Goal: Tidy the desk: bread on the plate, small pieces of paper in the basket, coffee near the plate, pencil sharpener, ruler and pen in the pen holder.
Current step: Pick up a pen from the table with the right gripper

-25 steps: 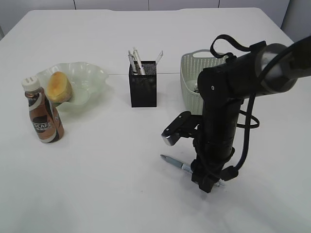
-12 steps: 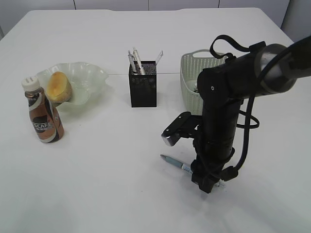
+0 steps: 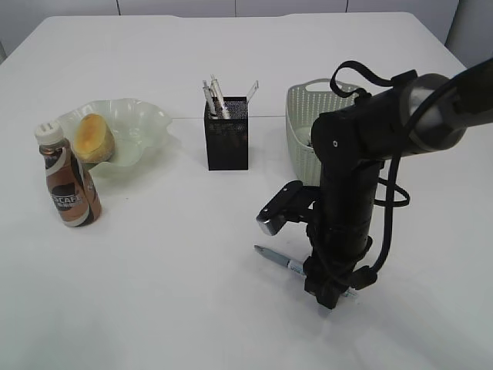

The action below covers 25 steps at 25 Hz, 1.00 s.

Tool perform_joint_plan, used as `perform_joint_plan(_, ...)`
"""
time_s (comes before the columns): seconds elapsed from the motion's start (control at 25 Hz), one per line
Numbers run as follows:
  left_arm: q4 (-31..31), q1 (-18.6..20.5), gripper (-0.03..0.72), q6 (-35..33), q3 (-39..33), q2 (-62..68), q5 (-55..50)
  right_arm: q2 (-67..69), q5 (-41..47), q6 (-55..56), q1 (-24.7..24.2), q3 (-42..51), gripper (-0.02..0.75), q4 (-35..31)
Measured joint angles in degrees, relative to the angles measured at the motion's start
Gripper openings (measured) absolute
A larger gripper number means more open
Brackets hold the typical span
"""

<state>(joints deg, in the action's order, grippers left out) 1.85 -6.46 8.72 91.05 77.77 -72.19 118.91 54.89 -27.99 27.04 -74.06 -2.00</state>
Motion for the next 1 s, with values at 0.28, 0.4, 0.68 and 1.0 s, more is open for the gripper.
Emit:
perform_joint_plan(0.28, 0.0, 0.0, 0.319, 0.0, 0.0, 0.0, 0.0, 0.0, -0.1, 0.0, 0.0, 0.0, 0.418, 0.2)
perform_joint_plan(0.4, 0.0, 0.0, 0.319, 0.0, 0.0, 0.0, 0.0, 0.0, -0.4, 0.0, 0.0, 0.0, 0.382, 0.2)
perform_joint_plan(0.68, 0.0, 0.0, 0.319, 0.0, 0.0, 0.0, 0.0, 0.0, -0.9, 0.0, 0.0, 0.0, 0.146, -0.4)
perform_joint_plan(1.0, 0.0, 0.0, 0.319, 0.0, 0.0, 0.0, 0.0, 0.4, 1.1, 0.3, 0.0, -1.5, 0.103, -0.6)
